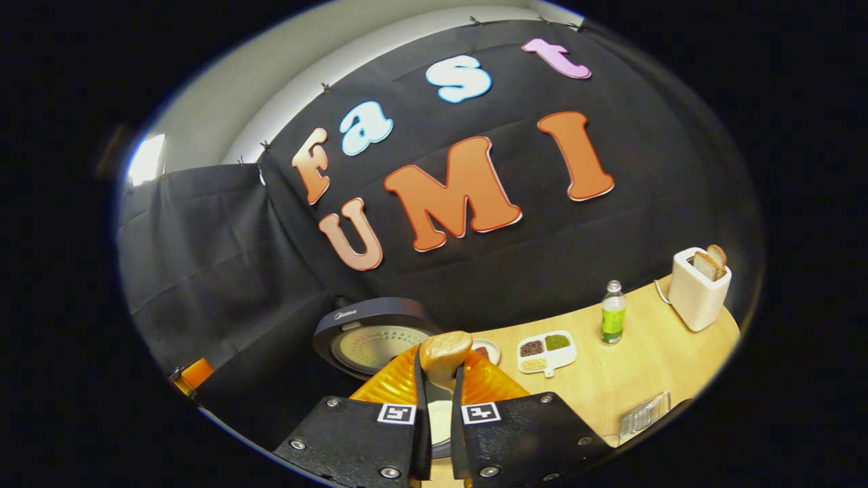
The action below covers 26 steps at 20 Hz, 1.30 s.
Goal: Close the left gripper, press the button to open the rice cooker; take a wooden spoon from the chopstick holder with the right hand, scoop a spoonful of rice and pour it into the rice cooker, then put the wooden spoon back into the chopstick holder.
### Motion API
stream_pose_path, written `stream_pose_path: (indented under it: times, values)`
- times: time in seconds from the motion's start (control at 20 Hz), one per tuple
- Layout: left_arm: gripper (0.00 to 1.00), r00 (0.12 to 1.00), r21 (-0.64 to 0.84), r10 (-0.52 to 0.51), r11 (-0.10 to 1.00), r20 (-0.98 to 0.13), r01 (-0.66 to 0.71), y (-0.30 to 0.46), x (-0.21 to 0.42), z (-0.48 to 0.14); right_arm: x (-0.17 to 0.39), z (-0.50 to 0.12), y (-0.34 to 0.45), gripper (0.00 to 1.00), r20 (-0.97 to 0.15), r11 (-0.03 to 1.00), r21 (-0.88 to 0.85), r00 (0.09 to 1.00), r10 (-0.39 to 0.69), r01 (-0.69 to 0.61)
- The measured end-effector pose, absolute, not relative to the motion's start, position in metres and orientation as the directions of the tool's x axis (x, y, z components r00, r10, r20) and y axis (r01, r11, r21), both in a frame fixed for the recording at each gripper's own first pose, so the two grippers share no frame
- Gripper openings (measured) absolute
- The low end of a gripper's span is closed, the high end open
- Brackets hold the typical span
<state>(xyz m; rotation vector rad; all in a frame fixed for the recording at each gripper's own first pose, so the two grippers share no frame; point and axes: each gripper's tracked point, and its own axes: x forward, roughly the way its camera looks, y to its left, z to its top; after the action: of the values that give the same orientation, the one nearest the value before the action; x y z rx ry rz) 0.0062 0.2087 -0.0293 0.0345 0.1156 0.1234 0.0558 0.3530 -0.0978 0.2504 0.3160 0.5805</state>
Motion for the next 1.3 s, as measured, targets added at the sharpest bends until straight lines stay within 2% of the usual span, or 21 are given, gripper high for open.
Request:
stream_pose_path:
  times: [0.3,0.7,1.05,1.2,1.3]
  values:
    - [0.99,0.989,0.041,0.093,0.995,-0.116,-0.088,0.188,0.011,-0.032,0.06,-0.109,0.242,0.11,-0.247,0.898,0.245,0.873,0.422,-0.365]
    - [0.98,0.988,0.052,0.07,0.997,-0.135,-0.064,0.165,0.013,-0.042,0.071,-0.175,0.138,0.11,-0.329,0.954,0.219,0.905,0.269,-0.204]
    - [0.98,0.986,0.044,0.088,0.996,-0.143,-0.082,0.157,0.005,-0.044,0.092,-0.239,0.117,0.11,-0.405,0.952,0.269,0.879,0.251,-0.148]
    - [1.0,0.984,0.05,0.105,0.994,-0.142,-0.099,0.159,0.001,-0.043,0.096,-0.257,0.119,0.11,-0.432,0.945,0.293,0.861,0.269,-0.148]
    - [0.98,0.982,0.058,0.114,0.993,-0.148,-0.106,0.158,-0.001,-0.043,0.1,-0.267,0.12,0.11,-0.442,0.937,0.313,0.85,0.286,-0.153]
